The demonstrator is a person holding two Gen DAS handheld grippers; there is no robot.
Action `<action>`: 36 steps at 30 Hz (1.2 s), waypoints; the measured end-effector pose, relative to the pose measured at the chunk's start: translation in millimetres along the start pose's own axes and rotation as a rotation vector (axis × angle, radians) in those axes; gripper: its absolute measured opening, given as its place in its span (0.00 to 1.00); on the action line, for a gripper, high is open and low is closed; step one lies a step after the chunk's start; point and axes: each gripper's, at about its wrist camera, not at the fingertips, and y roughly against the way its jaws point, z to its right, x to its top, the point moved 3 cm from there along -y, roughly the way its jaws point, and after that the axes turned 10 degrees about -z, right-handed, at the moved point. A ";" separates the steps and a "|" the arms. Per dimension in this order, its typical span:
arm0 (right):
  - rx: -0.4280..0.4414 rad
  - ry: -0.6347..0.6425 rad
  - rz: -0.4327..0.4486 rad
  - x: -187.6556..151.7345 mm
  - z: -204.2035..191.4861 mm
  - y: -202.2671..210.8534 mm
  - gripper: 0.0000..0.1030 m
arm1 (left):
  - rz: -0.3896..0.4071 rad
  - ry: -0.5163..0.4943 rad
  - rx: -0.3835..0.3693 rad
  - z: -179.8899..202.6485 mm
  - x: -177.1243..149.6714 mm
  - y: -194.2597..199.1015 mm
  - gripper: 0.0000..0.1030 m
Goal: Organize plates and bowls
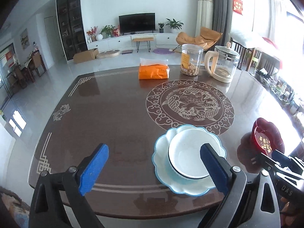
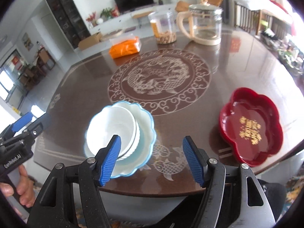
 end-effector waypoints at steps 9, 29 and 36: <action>-0.093 0.009 0.154 -32.2 6.6 46.8 0.69 | 0.097 -0.027 0.083 11.2 -17.2 42.5 0.94; -0.244 0.130 0.380 -54.1 -47.5 115.4 0.75 | 0.168 0.032 0.122 -4.4 -35.4 94.3 1.00; -0.280 0.165 0.419 -46.7 -49.3 103.2 0.75 | 0.142 0.032 0.131 -7.0 -24.1 74.6 1.00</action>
